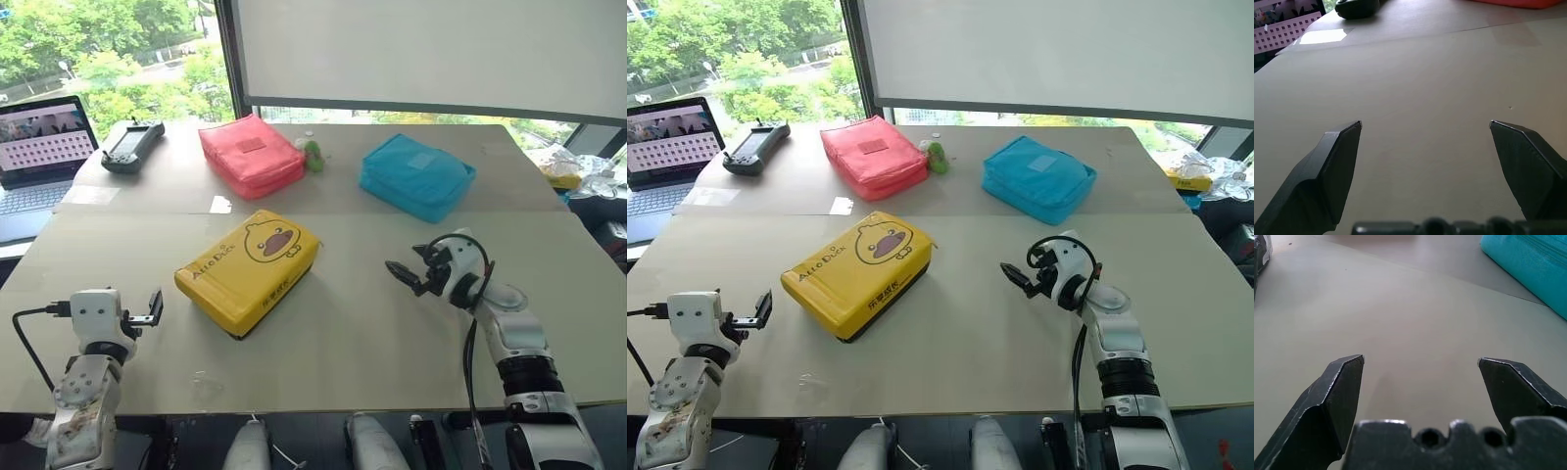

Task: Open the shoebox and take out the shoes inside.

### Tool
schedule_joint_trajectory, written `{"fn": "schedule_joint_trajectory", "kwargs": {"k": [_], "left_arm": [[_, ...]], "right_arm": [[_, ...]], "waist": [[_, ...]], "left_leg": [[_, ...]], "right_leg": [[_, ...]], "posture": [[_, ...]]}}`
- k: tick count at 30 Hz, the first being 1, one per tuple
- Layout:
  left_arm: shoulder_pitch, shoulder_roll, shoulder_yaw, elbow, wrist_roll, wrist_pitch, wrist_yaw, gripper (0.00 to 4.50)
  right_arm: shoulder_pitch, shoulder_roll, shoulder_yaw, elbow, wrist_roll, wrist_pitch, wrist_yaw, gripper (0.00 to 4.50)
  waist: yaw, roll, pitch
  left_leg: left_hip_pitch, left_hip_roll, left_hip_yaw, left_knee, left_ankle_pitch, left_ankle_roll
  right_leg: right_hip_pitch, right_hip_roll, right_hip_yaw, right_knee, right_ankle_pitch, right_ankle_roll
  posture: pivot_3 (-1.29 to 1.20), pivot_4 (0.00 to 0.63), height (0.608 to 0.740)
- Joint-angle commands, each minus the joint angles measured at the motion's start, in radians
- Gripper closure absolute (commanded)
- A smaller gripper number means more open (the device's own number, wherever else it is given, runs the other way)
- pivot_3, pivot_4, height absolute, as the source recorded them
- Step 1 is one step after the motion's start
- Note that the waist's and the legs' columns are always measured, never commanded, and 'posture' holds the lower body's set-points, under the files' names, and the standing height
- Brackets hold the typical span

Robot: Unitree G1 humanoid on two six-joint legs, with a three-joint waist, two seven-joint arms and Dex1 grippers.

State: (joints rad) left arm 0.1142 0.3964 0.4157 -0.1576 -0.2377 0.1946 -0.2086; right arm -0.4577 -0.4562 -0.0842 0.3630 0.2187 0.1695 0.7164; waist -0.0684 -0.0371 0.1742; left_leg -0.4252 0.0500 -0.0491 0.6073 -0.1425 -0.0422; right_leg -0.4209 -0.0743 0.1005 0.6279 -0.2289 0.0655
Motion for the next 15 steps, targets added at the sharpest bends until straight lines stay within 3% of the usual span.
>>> {"fn": "schedule_joint_trajectory", "kwargs": {"k": [1,5,14,15], "left_arm": [[-0.048,0.018,0.051,0.035,-0.025,-0.008,0.009,0.0],[-0.101,0.026,0.097,0.055,-0.051,0.022,0.042,1.16],[0.017,-0.111,-0.057,-0.109,-0.025,0.055,0.055,4.33],[0.023,-0.115,-0.066,-0.12,-0.022,0.06,0.055,4.49]], "right_arm": [[-0.074,0.004,0.006,0.017,-0.024,-0.047,-0.023,0.03],[-0.249,0.067,0.059,0.237,-0.101,-0.186,-0.06,1.1],[-0.506,0.218,0.103,0.674,-0.189,-0.405,-0.098,4.19],[-0.533,0.238,0.108,0.717,-0.2,-0.422,-0.107,4.44]], "waist": [[0.0,0.0,0.0],[-0.019,-0.002,0.003],[-0.026,-0.003,0.003],[-0.027,-0.003,0.003]], "left_leg": [[0.0,0.0,0.0,0.0,0.0,0.0],[0.0,0.0,-0.002,0.0,0.0,0.0],[-0.001,0.0,-0.001,0.0,0.001,-0.001],[-0.001,0.0,-0.002,-0.001,0.001,-0.001]], "right_leg": [[0.0,0.0,0.0,0.0,0.0,0.0],[-0.002,0.002,0.0,0.001,0.005,-0.002],[-0.001,0.001,0.0,-0.001,0.009,0.004],[-0.001,0.001,0.0,-0.001,0.009,0.003]], "posture": [[0.0,0.15,0.74],[0.0,0.15,0.74],[0.0,0.15,0.74],[0.0,0.15,0.74]]}}
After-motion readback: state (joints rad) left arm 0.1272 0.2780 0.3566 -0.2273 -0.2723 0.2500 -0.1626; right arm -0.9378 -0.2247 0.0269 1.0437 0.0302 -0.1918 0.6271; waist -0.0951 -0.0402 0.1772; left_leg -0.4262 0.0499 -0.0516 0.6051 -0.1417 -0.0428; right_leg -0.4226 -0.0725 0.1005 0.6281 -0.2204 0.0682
